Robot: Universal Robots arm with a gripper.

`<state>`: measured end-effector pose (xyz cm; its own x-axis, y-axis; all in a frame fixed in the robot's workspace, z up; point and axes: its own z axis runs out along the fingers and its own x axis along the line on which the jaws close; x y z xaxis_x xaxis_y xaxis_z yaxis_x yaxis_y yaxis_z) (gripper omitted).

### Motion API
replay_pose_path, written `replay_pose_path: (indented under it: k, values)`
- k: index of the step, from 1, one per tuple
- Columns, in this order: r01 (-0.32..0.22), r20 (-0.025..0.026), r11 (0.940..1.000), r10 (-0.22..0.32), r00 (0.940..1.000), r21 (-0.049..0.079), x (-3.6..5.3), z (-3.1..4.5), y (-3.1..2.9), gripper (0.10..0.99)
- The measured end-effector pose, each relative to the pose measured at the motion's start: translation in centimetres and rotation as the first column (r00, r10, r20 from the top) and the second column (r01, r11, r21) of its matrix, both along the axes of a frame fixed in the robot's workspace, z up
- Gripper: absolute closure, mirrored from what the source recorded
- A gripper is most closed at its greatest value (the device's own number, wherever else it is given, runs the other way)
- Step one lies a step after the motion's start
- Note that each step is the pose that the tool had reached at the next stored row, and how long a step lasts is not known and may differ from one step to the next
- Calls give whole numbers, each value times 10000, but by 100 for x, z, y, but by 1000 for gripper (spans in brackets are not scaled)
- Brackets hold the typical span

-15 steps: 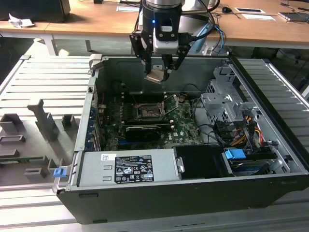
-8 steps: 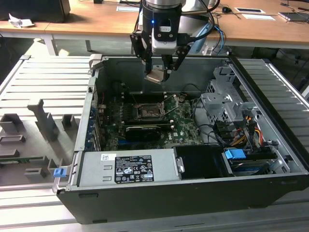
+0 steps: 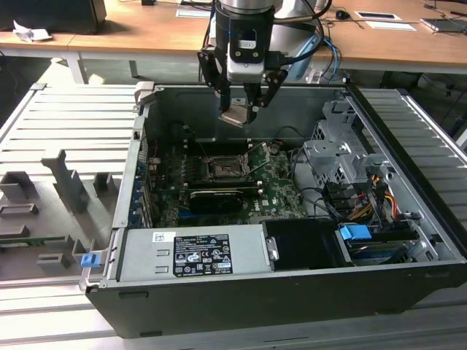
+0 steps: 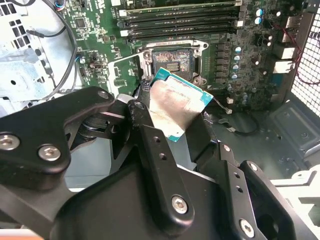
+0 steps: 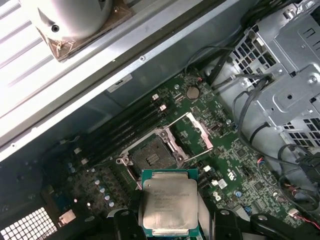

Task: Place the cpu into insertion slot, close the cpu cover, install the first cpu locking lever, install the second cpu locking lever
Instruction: 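Place the cpu into insertion slot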

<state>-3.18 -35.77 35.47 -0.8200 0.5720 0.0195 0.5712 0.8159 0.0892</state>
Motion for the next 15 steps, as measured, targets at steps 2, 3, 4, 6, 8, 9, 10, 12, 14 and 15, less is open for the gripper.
replay_pose_path:
  k: [2,3,4,6,8,9,10,12,14,15]
  values:
    - [92,0,10000,-92,10000,0,0,-2,0,561]
    - [129,1,9999,-129,9999,1,0,-3,0,561]
    - [163,1,9999,-163,9999,1,0,-3,0,561]
    - [261,1,9997,-261,9997,0,0,-4,0,561]
    - [347,0,9994,-347,9994,0,0,-5,0,561]
    - [395,0,9992,-395,9992,0,0,-6,0,561]
    - [454,1,9990,-454,9990,1,0,-10,0,561]
    - [485,0,9988,-485,9988,-1,0,-17,0,561]
    - [486,1,9988,-486,9988,0,0,-28,0,561]
    - [486,0,9988,-486,9988,1,0,-32,0,561]
